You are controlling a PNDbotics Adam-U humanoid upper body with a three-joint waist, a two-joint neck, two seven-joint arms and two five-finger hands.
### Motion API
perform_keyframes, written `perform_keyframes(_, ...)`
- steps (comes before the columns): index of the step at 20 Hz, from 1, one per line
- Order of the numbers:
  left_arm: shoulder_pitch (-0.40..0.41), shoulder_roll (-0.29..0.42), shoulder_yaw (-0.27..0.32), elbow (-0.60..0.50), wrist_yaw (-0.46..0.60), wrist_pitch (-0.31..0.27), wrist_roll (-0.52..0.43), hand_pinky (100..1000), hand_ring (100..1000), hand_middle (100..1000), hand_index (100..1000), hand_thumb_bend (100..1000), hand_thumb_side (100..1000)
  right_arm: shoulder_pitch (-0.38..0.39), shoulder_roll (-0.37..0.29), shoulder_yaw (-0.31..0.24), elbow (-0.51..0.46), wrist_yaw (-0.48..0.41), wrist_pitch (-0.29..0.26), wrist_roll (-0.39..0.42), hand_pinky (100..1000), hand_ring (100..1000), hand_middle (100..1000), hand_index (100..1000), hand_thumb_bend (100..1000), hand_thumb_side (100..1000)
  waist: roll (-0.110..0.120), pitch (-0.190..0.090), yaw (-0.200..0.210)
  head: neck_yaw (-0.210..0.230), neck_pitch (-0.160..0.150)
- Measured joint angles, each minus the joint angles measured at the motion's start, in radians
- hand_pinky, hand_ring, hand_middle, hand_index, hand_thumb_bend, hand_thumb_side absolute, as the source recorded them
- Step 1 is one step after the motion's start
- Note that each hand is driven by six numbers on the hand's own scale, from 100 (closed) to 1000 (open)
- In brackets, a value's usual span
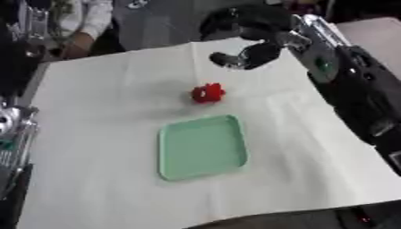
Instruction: Pick up objects on the table and place them in the box.
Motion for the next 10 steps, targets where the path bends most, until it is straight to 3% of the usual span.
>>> perform_keyframes(10,-0.021,-0.018,-0.006,0.0,0.005,-0.007,-0.004,359,529,621,740,528,684,0.04,0.066,0.002,0.003,0.041,0.017,-0.036,741,755,815,829,290,953,0.009,0.012,0.022,-0.015,-0.001)
